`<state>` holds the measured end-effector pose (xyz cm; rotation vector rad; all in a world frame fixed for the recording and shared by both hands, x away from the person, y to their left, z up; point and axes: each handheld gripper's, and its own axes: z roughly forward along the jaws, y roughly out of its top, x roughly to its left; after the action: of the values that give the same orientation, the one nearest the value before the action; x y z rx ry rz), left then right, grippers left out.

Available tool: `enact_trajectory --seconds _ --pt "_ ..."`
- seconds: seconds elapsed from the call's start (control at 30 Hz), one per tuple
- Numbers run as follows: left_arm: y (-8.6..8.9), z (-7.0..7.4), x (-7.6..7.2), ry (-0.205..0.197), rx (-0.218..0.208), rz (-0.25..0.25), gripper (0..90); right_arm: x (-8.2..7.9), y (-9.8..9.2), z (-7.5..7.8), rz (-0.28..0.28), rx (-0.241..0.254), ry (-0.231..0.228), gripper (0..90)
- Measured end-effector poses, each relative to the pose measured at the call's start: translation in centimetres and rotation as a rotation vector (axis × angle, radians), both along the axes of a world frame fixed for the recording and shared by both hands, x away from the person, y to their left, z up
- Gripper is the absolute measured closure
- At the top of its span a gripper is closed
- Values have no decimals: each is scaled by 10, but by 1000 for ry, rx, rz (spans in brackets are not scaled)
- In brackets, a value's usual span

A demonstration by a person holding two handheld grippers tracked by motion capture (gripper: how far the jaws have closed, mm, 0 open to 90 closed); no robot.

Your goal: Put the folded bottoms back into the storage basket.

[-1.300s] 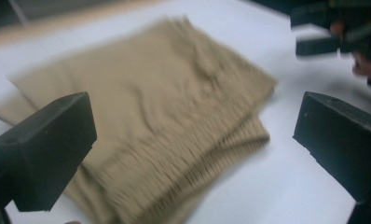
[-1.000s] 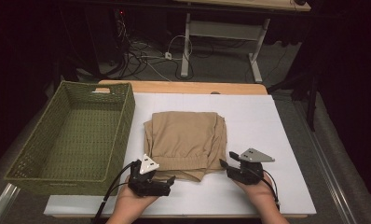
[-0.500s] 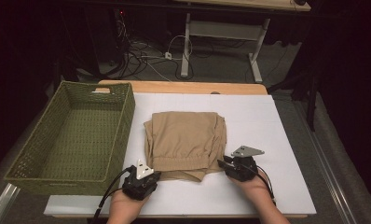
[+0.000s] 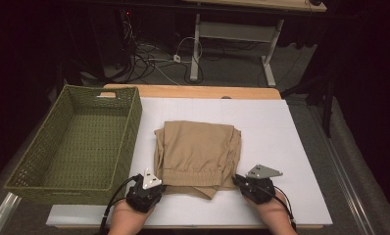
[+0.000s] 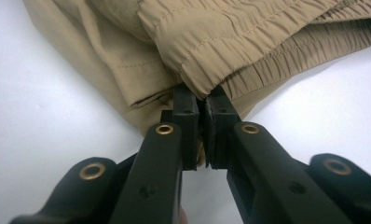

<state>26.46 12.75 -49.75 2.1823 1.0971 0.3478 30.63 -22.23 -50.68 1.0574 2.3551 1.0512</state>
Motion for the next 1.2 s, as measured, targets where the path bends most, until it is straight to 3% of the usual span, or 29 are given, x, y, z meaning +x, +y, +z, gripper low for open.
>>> enact_trajectory --seconds 0.1,0.17,0.3,0.37,0.43,0.5,0.57,0.6,0.63,0.67,0.73,0.77,0.9,1.07,1.1,1.13,1.2 --pt "1 -1 -8 -1 -9 -17 833 -15 -2 1 2 9 9 831" --pt "5 1 -15 31 -40 -69 832 -26 -6 2 3 17 28 831" --pt "4 -1 -18 38 -26 -87 815 -36 -8 4 -10 12 27 821" --pt "7 1 -17 24 -37 -79 760 -38 -8 3 -6 5 19 793" --pt "8 4 -16 18 -41 -82 673 -38 -10 5 3 4 4 688" --pt "11 13 -18 -18 -84 -94 577 -38 -12 8 -5 36 -12 567" --pt "10 19 -23 -80 -108 -103 499 -38 -14 11 -3 67 -32 479" --pt "9 21 -25 -106 -103 -105 453 -37 -14 11 -2 77 -46 444" --pt "9 21 -25 -106 -103 -105 414 -37 -15 12 -1 87 -54 409" --pt "8 24 -27 -144 -95 -95 370 -36 -16 13 2 97 -69 377" --pt "8 25 -28 -162 -102 -90 295 -34 -18 14 -6 116 -100 307" --pt "10 26 -28 -179 -128 -86 293 -33 -19 15 -8 129 -112 271" --pt "9 33 -20 -172 -158 -60 148 -29 -23 16 -30 146 -142 179" --pt "2 48 2 -156 -203 -15 16 -20 -30 17 -58 163 -173 62" --pt "2 48 2 -156 -203 -15 0 -19 -31 17 -65 163 -174 8" --pt "1 47 11 -140 -222 -2 0 -16 -31 17 -76 156 -173 0" --pt "0 46 15 -135 -217 11 0 -15 -31 16 -87 149 -176 1"
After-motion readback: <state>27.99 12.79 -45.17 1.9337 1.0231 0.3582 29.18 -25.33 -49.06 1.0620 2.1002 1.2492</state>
